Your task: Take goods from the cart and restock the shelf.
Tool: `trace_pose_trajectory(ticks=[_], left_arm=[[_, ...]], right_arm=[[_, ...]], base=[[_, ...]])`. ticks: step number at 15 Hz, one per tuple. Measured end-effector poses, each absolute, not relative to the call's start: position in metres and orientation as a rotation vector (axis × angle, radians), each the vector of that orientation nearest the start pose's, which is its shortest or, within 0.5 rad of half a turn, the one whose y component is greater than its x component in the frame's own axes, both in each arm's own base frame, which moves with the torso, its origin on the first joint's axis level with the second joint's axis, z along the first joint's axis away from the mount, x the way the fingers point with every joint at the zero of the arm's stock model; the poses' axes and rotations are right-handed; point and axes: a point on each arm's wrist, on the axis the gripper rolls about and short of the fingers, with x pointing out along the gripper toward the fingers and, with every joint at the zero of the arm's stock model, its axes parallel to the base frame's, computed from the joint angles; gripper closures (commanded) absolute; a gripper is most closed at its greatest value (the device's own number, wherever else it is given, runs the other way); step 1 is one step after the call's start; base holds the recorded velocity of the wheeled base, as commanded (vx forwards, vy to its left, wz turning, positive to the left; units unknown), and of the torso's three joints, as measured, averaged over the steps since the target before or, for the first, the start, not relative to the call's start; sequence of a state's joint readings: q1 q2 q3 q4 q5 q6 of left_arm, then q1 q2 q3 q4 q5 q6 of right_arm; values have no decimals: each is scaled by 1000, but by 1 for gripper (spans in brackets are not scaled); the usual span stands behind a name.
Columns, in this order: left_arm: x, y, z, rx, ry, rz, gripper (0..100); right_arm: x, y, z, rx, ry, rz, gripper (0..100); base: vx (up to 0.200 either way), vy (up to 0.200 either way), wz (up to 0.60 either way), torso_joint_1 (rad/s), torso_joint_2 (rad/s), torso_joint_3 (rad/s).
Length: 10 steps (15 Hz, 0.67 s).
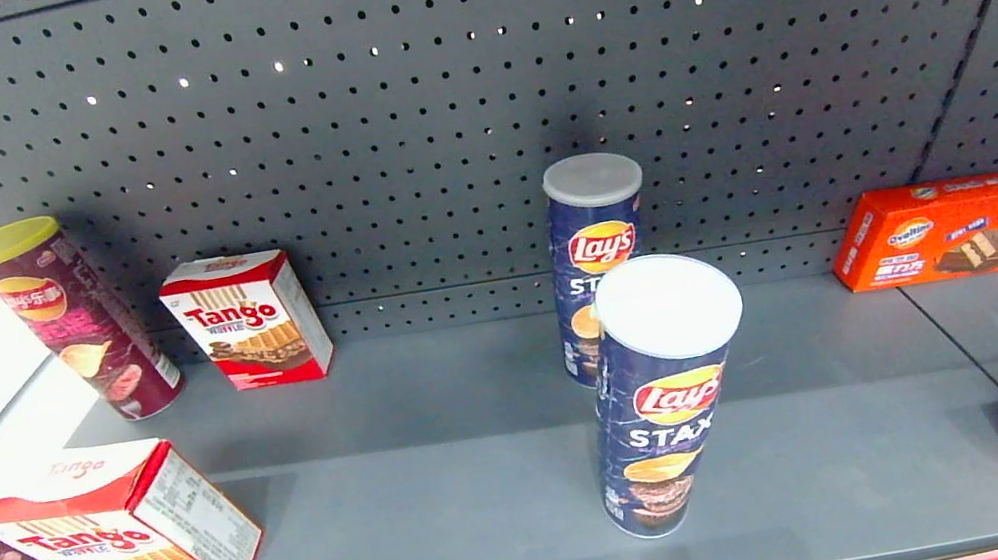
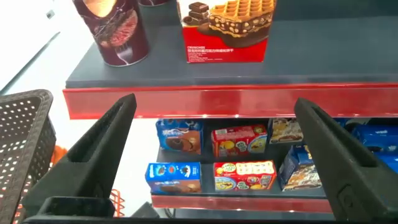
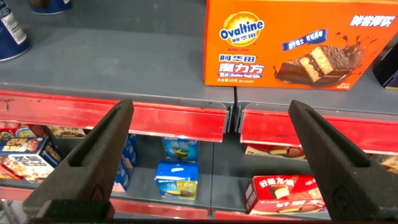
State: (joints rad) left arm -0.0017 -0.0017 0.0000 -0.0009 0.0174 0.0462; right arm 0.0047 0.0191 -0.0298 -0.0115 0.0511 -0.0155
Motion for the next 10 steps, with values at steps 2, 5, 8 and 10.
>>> trace_pose_trajectory(ticks=[2, 5, 8, 10], left_arm=[[-23, 0, 76, 46, -2, 17, 0], [-23, 0, 76, 41, -2, 20, 0], [-23, 1, 76, -2, -5, 31, 0], [-23, 1, 76, 27, -4, 23, 0]], right_arm=[[-23, 2, 119, -12, -47, 91, 0], [4, 3, 179, -11, 17, 190, 0], [50, 13, 220, -31, 104, 352, 0], [80, 25, 231, -59, 153, 453, 0]], base=[[0, 0, 0, 0, 0, 0], [0, 0, 0, 0, 0, 0], [0, 0, 0, 0, 0, 0], [0, 0, 0, 0, 0, 0]])
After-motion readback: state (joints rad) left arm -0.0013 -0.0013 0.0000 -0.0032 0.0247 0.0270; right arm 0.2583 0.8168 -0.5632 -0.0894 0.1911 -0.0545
